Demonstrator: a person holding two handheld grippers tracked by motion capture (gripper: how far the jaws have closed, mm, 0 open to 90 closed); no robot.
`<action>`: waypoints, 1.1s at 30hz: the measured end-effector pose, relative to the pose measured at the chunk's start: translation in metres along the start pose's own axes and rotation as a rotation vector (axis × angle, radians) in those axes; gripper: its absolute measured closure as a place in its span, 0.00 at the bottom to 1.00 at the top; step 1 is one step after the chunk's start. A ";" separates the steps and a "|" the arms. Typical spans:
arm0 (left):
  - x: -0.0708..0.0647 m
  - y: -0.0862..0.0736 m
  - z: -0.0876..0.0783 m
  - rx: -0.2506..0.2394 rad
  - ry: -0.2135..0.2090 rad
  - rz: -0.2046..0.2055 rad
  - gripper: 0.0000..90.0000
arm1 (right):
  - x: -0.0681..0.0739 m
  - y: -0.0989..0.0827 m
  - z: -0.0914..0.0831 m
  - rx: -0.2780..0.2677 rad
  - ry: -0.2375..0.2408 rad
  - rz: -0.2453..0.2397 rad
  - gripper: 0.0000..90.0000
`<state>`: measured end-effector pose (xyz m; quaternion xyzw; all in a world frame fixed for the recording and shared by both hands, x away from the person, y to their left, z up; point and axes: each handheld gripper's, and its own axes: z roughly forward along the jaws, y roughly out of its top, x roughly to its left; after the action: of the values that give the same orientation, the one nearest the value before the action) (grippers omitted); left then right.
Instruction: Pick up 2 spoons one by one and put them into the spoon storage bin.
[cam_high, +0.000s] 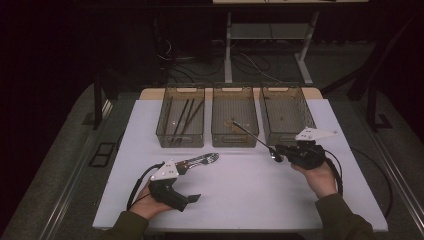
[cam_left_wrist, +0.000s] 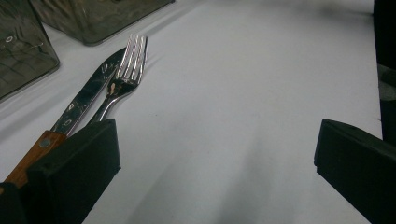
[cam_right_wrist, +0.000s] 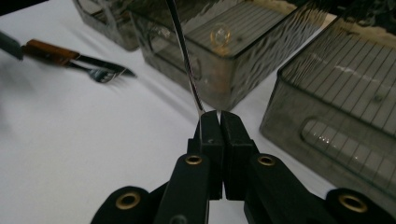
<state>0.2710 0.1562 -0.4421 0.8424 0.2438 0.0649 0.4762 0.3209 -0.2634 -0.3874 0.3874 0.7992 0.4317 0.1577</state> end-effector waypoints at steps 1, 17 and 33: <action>0.000 0.000 0.000 -0.001 0.000 0.000 0.00 | -0.001 0.002 0.001 -0.004 -0.001 0.000 0.98; 0.000 0.000 0.000 -0.002 0.000 0.000 0.00 | -0.003 0.049 0.037 -0.071 -0.058 0.030 0.98; -0.001 0.000 0.001 -0.005 -0.010 0.006 0.00 | -0.006 0.076 0.086 -0.027 -0.130 0.046 0.92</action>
<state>0.2705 0.1549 -0.4422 0.8424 0.2386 0.0629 0.4791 0.4116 -0.1941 -0.3762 0.4305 0.7724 0.4198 0.2045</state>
